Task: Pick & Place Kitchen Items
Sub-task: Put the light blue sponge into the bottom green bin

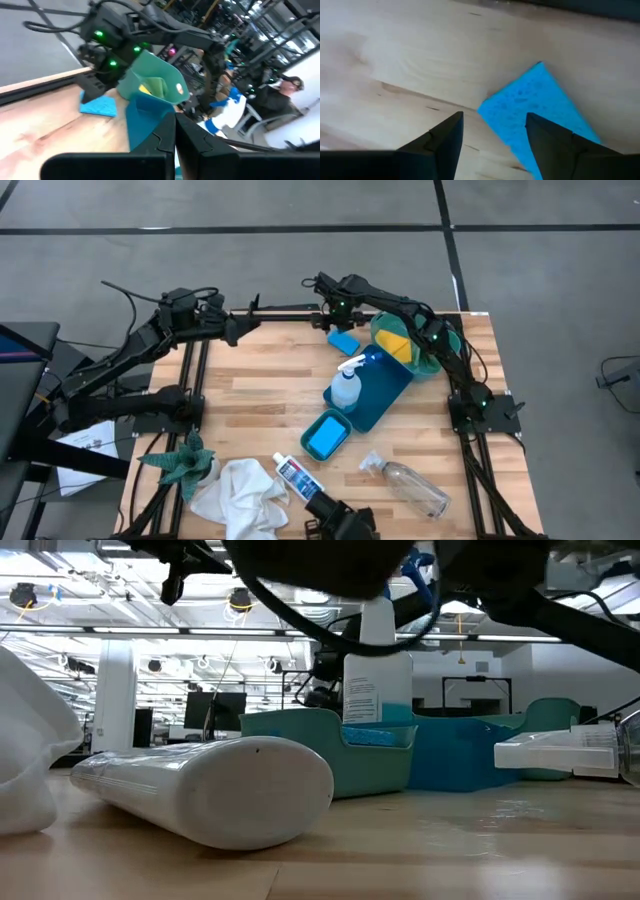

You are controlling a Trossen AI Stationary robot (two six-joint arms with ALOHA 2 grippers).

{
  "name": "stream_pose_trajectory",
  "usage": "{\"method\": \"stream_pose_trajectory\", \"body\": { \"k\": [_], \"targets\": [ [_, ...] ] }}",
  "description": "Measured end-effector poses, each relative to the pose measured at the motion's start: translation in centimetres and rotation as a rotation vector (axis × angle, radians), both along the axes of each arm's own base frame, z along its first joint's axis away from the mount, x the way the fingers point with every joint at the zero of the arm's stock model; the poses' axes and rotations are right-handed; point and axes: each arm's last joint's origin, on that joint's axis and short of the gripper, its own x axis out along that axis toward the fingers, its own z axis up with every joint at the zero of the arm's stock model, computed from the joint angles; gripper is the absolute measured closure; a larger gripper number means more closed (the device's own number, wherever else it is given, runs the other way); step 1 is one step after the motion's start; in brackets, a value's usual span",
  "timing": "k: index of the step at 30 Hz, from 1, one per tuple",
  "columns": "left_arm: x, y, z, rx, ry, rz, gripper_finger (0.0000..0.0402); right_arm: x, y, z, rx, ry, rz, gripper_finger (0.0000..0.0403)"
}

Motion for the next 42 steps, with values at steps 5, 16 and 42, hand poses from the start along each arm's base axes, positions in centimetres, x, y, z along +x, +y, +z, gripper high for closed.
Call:
{"method": "stream_pose_trajectory", "body": {
  "k": [5,16,42],
  "targets": [
    [0.2,0.0,0.7,0.016,-0.072,-0.041,0.0402,0.0,0.1,-0.2,0.025,0.014,-0.072,0.0196],
    [0.3,-0.3,3.1,0.072,-0.304,-0.157,0.0402,0.4,0.8,-0.2,0.058,0.034,-0.268,0.0196],
    [-0.6,-1.4,6.9,0.096,-0.661,-0.323,0.0402,-0.3,2.4,-0.3,0.209,0.233,-1.149,0.0196]
  ]
}}
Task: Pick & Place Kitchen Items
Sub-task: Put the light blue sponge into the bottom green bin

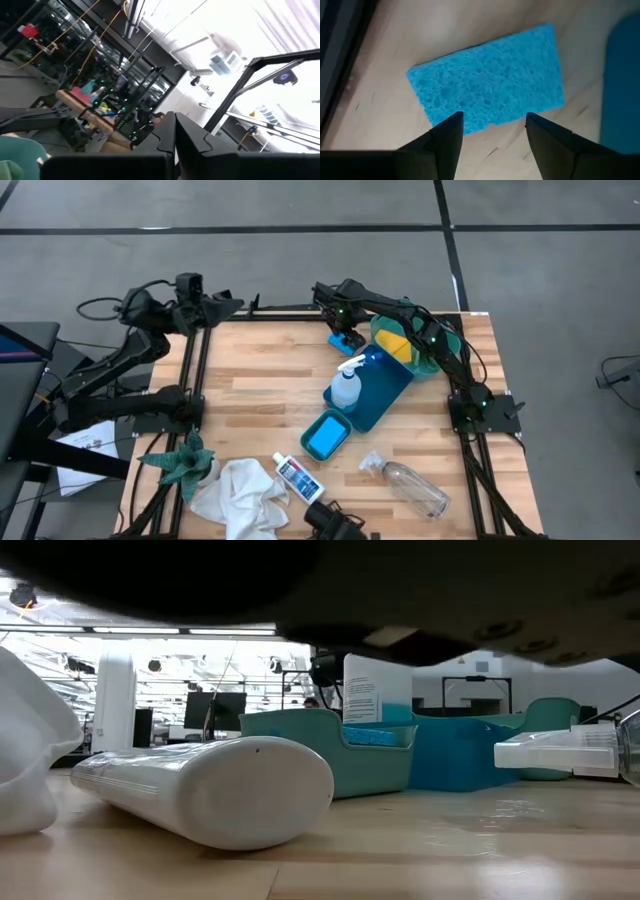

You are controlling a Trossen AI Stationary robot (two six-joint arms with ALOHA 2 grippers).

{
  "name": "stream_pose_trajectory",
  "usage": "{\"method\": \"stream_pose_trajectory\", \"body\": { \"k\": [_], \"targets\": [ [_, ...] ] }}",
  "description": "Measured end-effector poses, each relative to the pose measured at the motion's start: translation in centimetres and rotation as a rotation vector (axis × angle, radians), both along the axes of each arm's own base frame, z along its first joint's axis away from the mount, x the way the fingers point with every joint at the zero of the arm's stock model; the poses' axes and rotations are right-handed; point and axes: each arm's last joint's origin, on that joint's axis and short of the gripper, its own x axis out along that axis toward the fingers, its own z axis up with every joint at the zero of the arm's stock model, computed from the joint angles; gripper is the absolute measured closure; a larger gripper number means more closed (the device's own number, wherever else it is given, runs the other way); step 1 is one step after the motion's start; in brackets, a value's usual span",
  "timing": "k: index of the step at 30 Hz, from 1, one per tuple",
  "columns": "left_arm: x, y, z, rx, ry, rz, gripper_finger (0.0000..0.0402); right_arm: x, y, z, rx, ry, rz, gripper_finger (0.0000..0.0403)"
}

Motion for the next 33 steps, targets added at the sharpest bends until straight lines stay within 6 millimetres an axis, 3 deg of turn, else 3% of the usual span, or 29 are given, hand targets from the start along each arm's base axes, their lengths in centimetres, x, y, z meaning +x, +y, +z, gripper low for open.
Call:
{"method": "stream_pose_trajectory", "body": {
  "k": [9,14,28,33],
  "targets": [
    [-0.1,-0.1,0.2,-0.049,-0.024,-0.031,0.0402,0.5,-0.2,0.0,-0.007,-0.036,-0.217,0.0196],
    [-0.3,-0.2,0.6,-0.057,-0.062,-0.050,0.0402,0.4,0.3,-1.9,0.053,-0.021,-0.256,0.0202],
    [-1.6,-0.5,2.8,0.024,-0.128,-0.080,0.0402,0.5,0.2,-1.5,0.029,-0.046,-0.117,0.0284],
    [-2.2,-1.0,4.1,0.082,-0.143,-0.107,0.0402,0.5,0.2,-1.5,0.018,-0.044,-0.098,0.0286]
  ]
}}
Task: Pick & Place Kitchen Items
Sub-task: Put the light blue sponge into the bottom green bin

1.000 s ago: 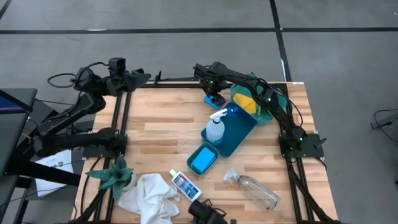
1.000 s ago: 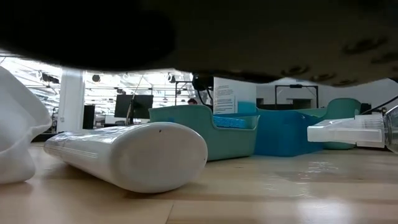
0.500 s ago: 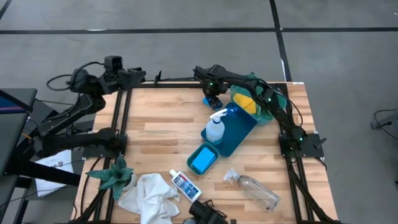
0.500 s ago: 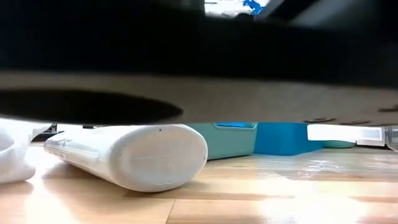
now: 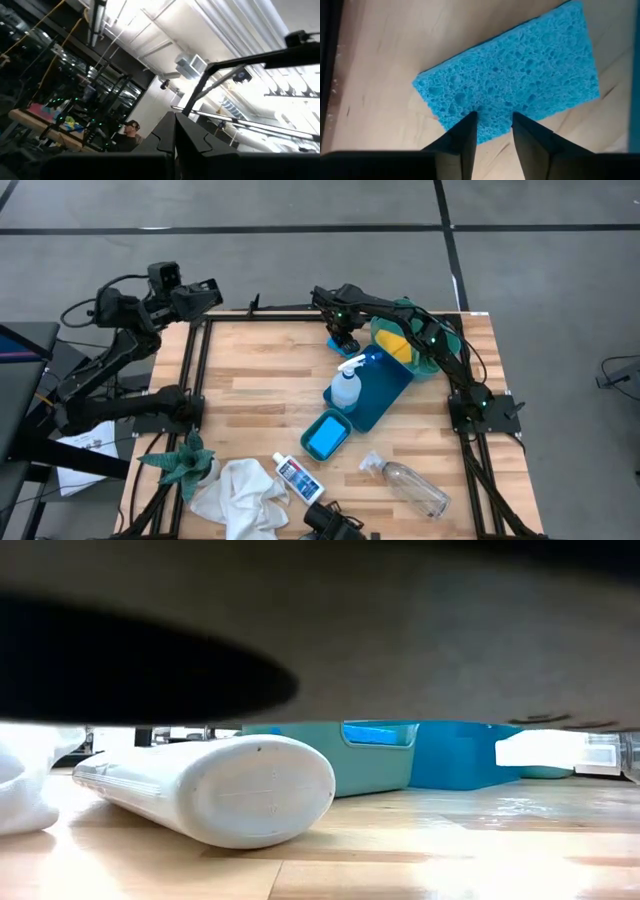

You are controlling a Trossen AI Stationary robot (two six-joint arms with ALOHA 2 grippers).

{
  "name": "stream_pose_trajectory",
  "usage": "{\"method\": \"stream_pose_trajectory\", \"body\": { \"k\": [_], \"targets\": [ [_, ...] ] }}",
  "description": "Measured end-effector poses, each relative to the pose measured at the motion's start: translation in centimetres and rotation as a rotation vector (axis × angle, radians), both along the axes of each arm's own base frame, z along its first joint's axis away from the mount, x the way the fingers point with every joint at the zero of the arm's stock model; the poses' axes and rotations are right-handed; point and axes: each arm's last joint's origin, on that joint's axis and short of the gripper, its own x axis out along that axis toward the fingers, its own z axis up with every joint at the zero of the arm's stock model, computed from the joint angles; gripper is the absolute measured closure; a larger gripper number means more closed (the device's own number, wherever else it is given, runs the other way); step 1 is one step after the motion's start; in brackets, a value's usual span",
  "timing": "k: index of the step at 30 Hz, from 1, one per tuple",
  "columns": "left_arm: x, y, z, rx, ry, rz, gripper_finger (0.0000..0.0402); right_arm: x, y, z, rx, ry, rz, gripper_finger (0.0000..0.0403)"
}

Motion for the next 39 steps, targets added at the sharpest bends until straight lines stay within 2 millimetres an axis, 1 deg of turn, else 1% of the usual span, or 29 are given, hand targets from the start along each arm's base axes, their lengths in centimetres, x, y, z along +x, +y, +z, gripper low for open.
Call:
{"method": "stream_pose_trajectory", "body": {
  "k": [3,6,9,13,19,23,25,28,31,34,37,39],
  "targets": [
    [-0.3,-0.3,0.7,0.031,-0.009,-0.013,0.0402,0.0,0.0,0.0,-0.014,0.004,0.019,0.0284],
    [-0.4,-0.4,0.9,0.037,-0.015,-0.013,0.0402,0.1,-0.1,0.0,-0.022,-0.004,0.046,0.0282],
    [-0.4,-0.4,0.9,0.036,-0.014,-0.013,0.0402,0.5,-0.1,0.0,-0.021,-0.048,0.068,0.0268],
    [-0.4,-0.4,0.9,0.030,-0.013,-0.016,0.0402,1.6,1.1,0.2,-0.042,-0.068,0.072,0.0246],
    [-0.4,-0.4,0.9,0.029,-0.013,-0.017,0.0402,2.6,1.9,0.6,-0.072,-0.118,0.125,0.0237],
    [-0.4,-0.5,0.9,0.027,-0.014,-0.021,0.0402,3.7,3.2,0.7,-0.098,-0.149,0.212,0.0225],
    [-0.4,-0.5,0.9,0.029,-0.010,-0.028,0.0402,4.4,4.0,0.8,-0.094,-0.195,0.250,0.0221],
    [-0.4,-0.5,0.9,0.033,-0.005,-0.035,0.0402,4.9,4.6,2.1,-0.132,-0.210,0.196,0.0226],
    [-0.4,-0.5,0.9,0.033,-0.005,-0.035,0.0402,5.0,4.1,4.5,-0.219,-0.254,0.120,0.0241],
    [-0.4,-0.5,0.9,0.034,-0.005,-0.036,0.0402,4.7,2.5,5.5,-0.296,-0.284,0.100,0.0263],
    [-0.4,-0.5,0.9,0.039,0.000,-0.043,0.0402,4.1,0.5,5.7,-0.368,-0.292,0.199,0.0288],
    [-0.4,-0.5,0.9,0.043,0.002,-0.046,0.0402,3.8,-0.4,6.6,-0.446,-0.330,0.355,0.0304]
  ]
}}
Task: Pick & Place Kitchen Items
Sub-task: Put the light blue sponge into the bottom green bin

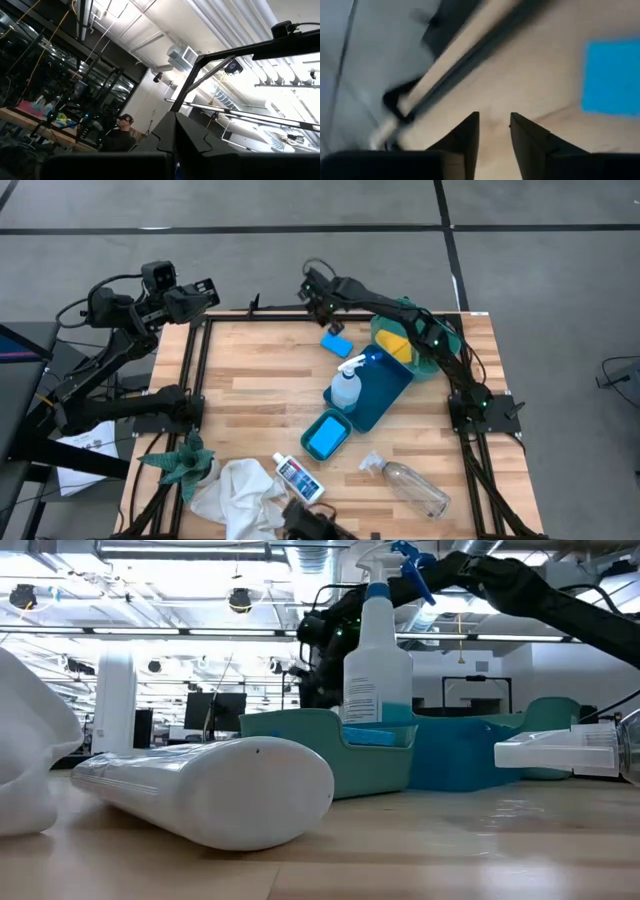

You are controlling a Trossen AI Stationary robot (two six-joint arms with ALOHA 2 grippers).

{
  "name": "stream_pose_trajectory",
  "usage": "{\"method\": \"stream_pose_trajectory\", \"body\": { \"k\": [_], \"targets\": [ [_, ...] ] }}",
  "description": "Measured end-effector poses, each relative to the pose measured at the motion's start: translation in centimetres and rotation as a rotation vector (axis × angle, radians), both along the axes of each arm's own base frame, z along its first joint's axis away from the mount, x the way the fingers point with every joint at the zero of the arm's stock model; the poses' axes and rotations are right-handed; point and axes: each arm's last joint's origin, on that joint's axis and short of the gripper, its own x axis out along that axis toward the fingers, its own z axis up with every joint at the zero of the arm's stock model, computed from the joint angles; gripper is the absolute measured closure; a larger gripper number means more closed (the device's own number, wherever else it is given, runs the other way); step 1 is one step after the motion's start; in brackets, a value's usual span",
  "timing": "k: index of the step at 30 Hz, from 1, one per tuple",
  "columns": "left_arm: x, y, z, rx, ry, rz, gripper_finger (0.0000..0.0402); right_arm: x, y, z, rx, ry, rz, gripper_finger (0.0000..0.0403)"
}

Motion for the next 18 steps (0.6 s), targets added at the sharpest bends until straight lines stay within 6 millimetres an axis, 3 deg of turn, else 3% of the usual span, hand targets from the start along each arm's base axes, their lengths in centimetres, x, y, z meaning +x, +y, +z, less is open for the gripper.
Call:
{"method": "stream_pose_trajectory", "body": {
  "k": [3,7,13,18],
  "targets": [
    [0.1,0.1,-0.1,0.010,0.007,0.008,0.0402,-0.4,0.0,2.8,-0.182,-0.012,0.278,0.0323],
    [0.7,0.6,-0.9,0.005,0.084,0.051,0.0402,-2.9,2.0,8.3,-0.367,0.093,0.466,0.0342],
    [2.3,2.5,-3.9,-0.050,0.324,0.218,0.0402,-9.3,4.8,17.6,-0.659,0.276,0.500,0.0363],
    [6.6,5.9,-7.4,-0.055,0.512,0.356,0.0402,-15.1,8.0,24.3,-0.843,0.301,0.440,0.0398]
  ]
}}
